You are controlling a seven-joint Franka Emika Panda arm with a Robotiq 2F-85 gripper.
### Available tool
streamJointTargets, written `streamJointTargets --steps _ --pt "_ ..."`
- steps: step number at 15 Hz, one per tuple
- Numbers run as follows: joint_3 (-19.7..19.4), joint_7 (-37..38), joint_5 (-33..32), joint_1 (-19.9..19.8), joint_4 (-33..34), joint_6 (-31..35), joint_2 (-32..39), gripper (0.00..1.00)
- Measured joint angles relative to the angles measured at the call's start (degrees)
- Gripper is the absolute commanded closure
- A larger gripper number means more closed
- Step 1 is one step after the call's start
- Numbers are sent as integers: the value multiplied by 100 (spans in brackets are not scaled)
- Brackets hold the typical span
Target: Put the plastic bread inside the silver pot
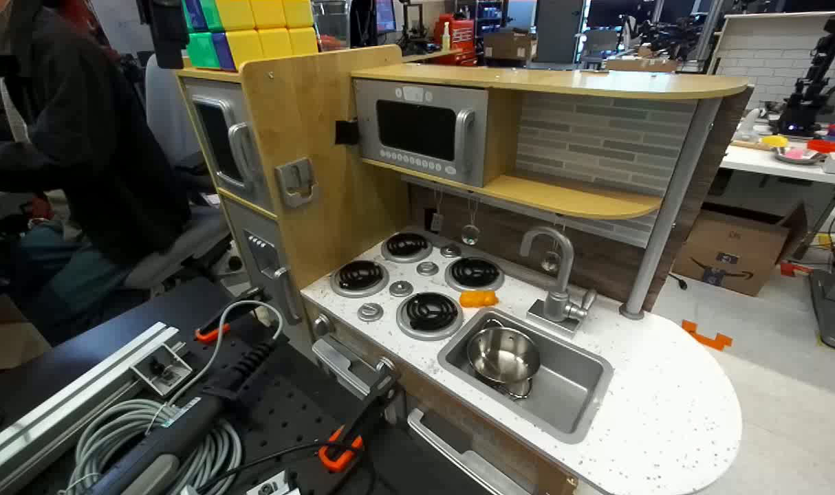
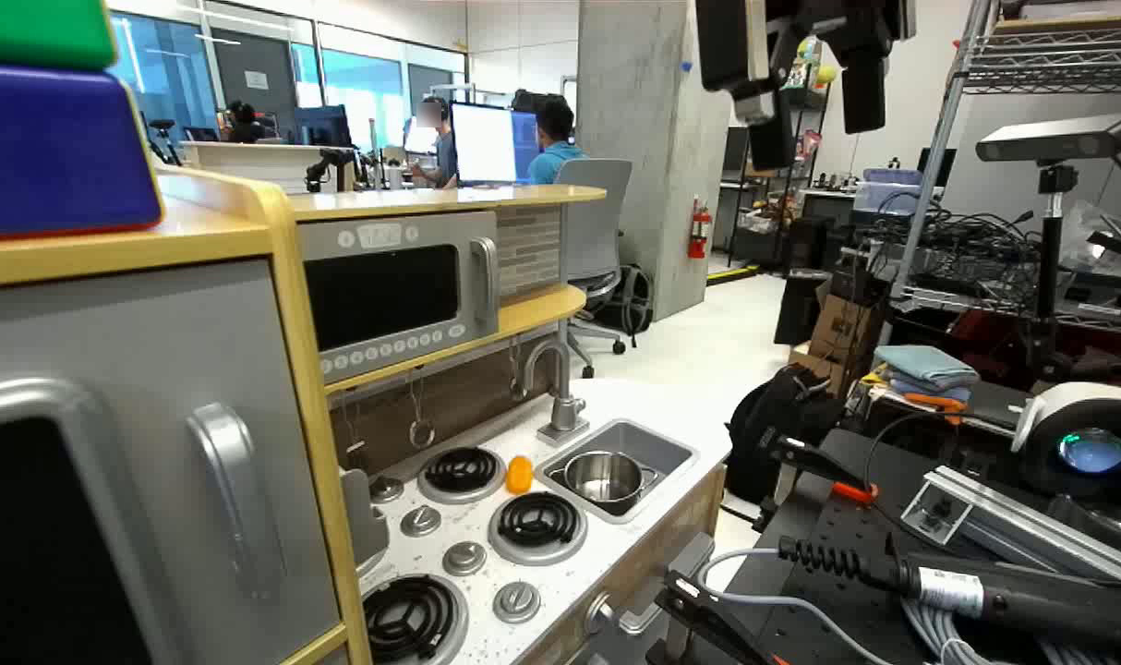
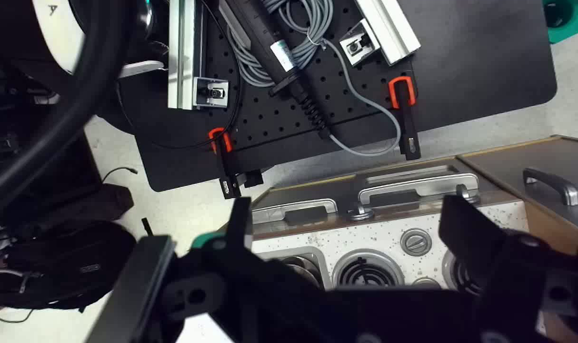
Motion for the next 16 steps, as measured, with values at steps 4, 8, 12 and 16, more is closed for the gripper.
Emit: streamJointTargets --steps 4,8,12,16 --pt "0 0 0 0 0 2 0 0" --pt "-10 0 -1 7 0 3 0 0" --pt "-150 488 128 5 69 406 359 0" --pt "-339 1072 267 -285 555 1378 1669 0"
